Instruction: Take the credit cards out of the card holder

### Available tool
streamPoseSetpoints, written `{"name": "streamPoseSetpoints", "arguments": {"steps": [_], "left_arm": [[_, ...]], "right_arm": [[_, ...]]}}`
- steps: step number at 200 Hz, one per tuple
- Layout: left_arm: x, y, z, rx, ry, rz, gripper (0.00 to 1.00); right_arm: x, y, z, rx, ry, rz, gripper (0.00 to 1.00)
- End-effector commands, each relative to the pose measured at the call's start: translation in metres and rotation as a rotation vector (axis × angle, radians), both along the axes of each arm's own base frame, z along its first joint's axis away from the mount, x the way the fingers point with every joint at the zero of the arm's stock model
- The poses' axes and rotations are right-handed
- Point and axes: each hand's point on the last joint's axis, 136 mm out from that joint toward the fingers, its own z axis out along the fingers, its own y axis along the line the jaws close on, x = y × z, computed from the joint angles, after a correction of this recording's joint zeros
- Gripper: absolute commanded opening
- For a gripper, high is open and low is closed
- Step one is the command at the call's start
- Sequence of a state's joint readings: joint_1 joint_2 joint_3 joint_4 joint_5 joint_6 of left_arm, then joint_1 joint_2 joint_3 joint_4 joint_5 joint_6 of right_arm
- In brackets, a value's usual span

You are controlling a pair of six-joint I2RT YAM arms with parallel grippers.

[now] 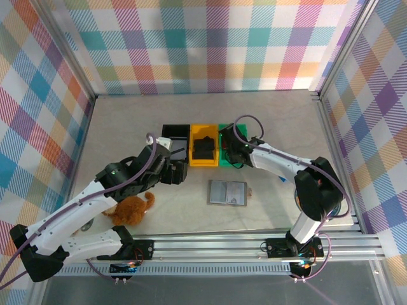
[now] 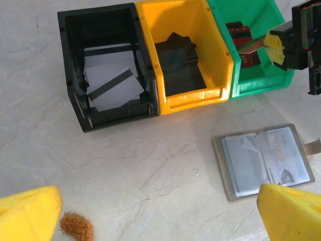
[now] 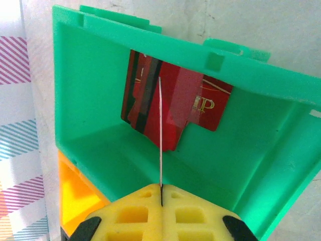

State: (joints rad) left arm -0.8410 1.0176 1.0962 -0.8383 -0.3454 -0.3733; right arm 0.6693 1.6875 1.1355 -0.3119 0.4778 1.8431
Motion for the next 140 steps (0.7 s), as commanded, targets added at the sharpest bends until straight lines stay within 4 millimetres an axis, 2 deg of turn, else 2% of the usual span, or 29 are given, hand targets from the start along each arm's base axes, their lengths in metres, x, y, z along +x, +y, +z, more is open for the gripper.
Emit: {"name": "streamPoseSetpoints", "arguments": {"steps": [1, 37, 97, 140], "left_arm": [[-0.002, 0.007, -0.005, 0.005, 0.003, 0.006, 1.00], [-0.004, 0.009, -0.010, 0.012, 0.006, 0.001, 1.00], [-0.003, 0.010, -0.015, 0.009, -0.009, -0.005, 1.00], [-0.001, 0.011, -0.018, 0.009, -0.002, -0.004, 1.00]], "right_arm": [[0.000, -0.003, -0.007, -0.018, 0.017, -0.058, 0.00], [0.005, -0.008, -0.013, -0.057, 0.006, -0.083, 0.00], [0.024, 0.002, -0.022, -0.053, -0.076, -0.062, 0.00], [0.026, -0.001, -0.036, -0.081, -0.055, -0.079, 0.00]]}}
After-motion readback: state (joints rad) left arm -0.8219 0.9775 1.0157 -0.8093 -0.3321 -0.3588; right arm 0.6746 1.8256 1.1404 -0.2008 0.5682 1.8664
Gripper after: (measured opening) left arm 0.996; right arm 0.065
